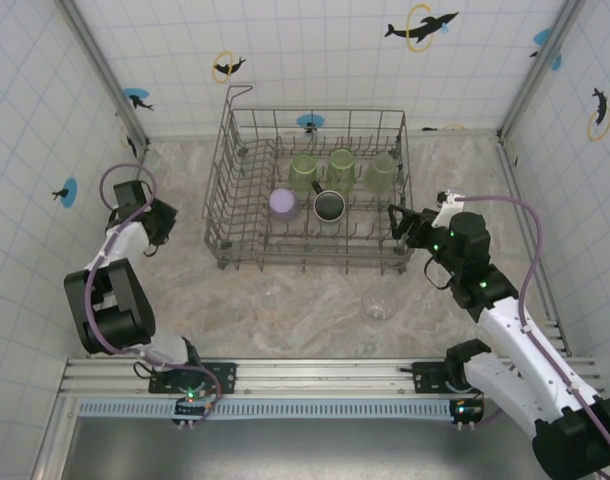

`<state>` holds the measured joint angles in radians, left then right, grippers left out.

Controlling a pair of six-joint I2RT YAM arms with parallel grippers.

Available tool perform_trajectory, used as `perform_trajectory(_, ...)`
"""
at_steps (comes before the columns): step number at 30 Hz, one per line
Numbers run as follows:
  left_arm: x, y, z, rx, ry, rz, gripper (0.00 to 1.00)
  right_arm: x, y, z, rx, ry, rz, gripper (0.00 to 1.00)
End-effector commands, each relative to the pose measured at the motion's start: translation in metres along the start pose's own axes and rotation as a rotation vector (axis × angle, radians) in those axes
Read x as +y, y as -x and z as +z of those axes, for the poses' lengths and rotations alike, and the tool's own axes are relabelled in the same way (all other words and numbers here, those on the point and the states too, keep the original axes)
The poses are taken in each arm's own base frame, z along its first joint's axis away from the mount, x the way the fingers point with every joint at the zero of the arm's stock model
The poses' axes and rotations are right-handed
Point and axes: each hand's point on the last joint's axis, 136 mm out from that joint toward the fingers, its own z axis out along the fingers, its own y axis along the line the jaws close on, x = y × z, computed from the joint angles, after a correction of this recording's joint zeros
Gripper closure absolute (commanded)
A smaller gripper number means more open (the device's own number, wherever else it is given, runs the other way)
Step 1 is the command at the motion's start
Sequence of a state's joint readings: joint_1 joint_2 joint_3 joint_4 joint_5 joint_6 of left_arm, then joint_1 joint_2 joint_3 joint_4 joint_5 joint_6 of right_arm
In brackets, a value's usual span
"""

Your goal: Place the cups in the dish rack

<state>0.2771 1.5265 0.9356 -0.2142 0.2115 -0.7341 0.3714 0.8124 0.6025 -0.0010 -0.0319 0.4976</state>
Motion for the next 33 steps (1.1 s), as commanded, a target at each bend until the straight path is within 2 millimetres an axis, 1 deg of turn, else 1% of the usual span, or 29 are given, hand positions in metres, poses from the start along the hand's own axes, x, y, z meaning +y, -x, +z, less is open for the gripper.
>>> perform_trajectory(1,-0.024,0.012,-0.023,-0.017,-0.107,0.008,1.00,0.006,0.009,0.002,-0.011,0.020,0.011,0.00)
perform_trajectory(5,-0.032,0.020,-0.034,-0.046,-0.157,-0.003,1.00,0.014,0.006,0.007,0.001,0.053,0.028,0.00)
perform_trajectory(12,-0.054,0.018,-0.041,-0.012,-0.301,-0.002,1.00,0.035,0.000,0.018,0.071,0.086,0.022,0.00)
perform_trajectory(18,-0.064,0.019,-0.048,-0.002,-0.384,0.002,1.00,0.049,-0.008,0.025,0.093,0.106,0.050,0.00)
perform_trajectory(22,-0.072,0.016,-0.056,0.020,-0.487,-0.017,1.00,0.057,-0.011,0.030,0.111,0.118,0.078,0.00)
perform_trajectory(24,-0.079,0.012,-0.061,0.037,-0.560,-0.024,1.00,0.060,-0.011,0.032,0.116,0.119,0.099,0.00)
perform_trajectory(28,-0.084,0.005,-0.066,0.082,-0.670,-0.068,1.00,0.064,-0.011,0.038,0.125,0.112,0.116,0.00)
perform_trajectory(33,-0.093,0.009,-0.078,0.067,-0.742,-0.060,1.00,0.075,-0.012,0.051,0.143,0.123,0.108,0.01)
